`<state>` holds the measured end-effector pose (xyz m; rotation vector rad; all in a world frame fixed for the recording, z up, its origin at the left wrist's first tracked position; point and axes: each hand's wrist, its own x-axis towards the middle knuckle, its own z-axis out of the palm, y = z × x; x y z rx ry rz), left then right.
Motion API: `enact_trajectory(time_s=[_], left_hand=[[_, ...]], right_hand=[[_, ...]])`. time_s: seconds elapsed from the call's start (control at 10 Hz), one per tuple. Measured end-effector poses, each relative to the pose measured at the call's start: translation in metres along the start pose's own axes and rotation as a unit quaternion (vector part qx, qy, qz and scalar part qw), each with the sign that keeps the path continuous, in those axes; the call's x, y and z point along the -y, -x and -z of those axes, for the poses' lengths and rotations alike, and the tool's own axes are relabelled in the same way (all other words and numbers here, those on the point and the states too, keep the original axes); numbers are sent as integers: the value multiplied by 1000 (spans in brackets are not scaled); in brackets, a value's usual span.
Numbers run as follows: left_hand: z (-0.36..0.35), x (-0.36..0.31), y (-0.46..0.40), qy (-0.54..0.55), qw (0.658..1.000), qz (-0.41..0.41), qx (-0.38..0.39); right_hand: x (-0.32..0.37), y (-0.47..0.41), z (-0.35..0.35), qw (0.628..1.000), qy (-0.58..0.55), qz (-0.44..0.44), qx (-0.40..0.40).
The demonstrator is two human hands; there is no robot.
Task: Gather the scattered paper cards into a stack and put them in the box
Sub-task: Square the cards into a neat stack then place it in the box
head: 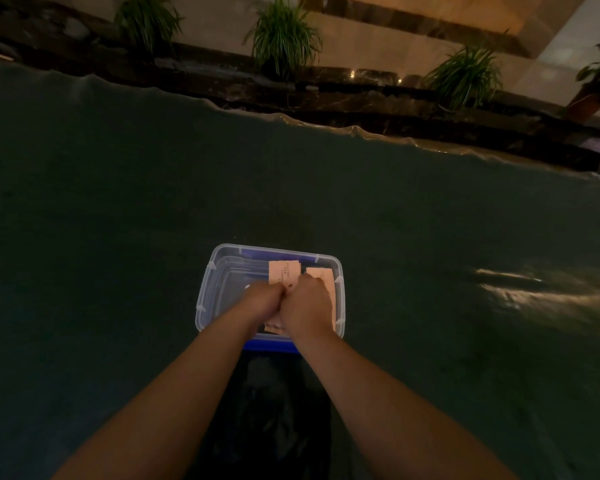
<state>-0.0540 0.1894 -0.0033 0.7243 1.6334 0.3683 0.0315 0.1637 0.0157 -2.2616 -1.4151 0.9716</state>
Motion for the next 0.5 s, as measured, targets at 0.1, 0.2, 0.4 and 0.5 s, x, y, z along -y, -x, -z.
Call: enact_trajectory(time_s=[0.1, 0.2, 0.4, 0.5], left_hand=[[-1, -2, 2, 7, 1000, 9, -8], [-2, -2, 3, 24, 1000, 4, -7], [-4, -12, 13, 35, 998, 34, -33], [-3, -18, 19, -1, 997, 13, -70]], right_hand=[[-3, -6, 4, 998, -60, -22, 17], [-9, -8, 18, 988, -133, -48, 59], [-14, 0, 43, 988, -127, -53, 74], [-16, 6, 59, 988, -135, -36, 67]])
